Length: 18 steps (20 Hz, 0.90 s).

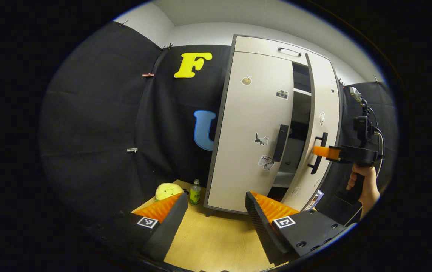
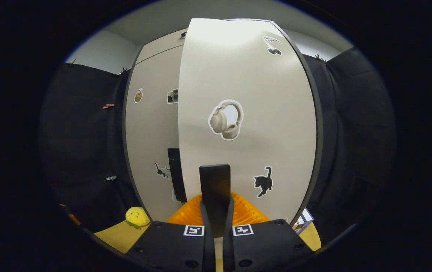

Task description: Open the right door of the double-door shoe cabinet with the right hand, and open the left door with the left hand.

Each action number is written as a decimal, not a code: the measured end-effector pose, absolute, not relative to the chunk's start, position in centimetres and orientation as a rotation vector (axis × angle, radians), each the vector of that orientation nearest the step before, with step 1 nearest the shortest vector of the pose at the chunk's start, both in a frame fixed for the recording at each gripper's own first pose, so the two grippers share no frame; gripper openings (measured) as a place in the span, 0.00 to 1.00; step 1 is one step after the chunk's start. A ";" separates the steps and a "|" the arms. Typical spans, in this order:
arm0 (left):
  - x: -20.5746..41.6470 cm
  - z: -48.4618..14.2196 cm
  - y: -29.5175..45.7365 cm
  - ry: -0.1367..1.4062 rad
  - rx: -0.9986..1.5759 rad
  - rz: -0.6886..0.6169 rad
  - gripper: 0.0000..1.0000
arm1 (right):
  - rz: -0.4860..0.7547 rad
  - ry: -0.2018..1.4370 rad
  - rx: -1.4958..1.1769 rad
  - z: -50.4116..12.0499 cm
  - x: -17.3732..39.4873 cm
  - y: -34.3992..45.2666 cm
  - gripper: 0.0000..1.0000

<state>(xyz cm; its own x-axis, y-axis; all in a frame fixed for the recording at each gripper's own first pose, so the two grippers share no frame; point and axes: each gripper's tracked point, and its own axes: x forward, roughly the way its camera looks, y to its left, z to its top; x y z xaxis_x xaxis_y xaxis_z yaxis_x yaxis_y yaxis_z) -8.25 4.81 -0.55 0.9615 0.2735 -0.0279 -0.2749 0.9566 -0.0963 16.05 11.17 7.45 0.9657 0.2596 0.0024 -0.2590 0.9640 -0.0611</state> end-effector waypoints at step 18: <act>-4.3 -0.6 -1.6 0.023 -0.085 0.134 0.95 | 0.134 -0.025 -0.092 8.3 12.3 3.8 0.11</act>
